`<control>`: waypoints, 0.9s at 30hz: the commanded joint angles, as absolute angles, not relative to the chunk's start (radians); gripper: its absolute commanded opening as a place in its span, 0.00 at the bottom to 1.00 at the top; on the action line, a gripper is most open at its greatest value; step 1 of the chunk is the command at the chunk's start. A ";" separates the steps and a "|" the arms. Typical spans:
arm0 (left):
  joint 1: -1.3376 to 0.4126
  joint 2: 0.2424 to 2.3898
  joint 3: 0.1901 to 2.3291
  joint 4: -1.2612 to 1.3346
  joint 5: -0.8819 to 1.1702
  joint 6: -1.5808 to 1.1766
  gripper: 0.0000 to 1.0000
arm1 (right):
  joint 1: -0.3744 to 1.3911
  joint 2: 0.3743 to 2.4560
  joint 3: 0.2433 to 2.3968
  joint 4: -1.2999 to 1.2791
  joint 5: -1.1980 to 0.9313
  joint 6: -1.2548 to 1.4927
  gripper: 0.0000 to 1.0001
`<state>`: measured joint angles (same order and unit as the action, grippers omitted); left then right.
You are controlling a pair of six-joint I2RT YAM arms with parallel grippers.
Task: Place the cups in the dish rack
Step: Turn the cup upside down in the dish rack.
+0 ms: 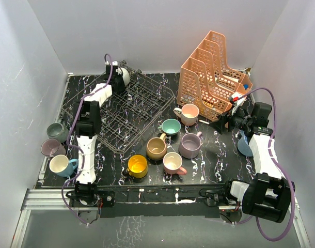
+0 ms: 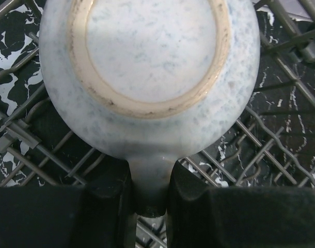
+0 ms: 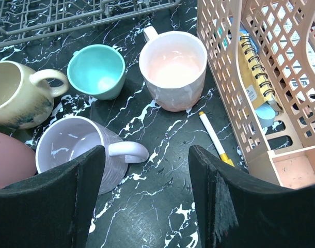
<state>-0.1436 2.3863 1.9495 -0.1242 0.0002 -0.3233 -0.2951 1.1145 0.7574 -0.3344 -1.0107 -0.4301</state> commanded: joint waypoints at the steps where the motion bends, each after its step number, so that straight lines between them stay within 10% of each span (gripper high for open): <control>1: -0.154 2.368 2.043 -0.041 -0.086 -0.283 0.00 | -0.301 1.116 0.765 -0.293 -1.011 -0.446 0.68; 6: -0.160 2.397 2.050 -0.032 -0.148 -0.265 0.02 | -0.302 1.119 0.764 -0.294 -1.012 -0.448 0.68; 14: -0.177 2.391 2.064 -0.043 -0.176 -0.260 0.53 | -0.302 1.118 0.762 -0.296 -1.011 -0.453 0.68; 27: -0.186 2.233 1.943 -0.041 -0.173 -0.291 0.46 | -0.302 1.111 0.762 -0.302 -1.017 -0.457 0.68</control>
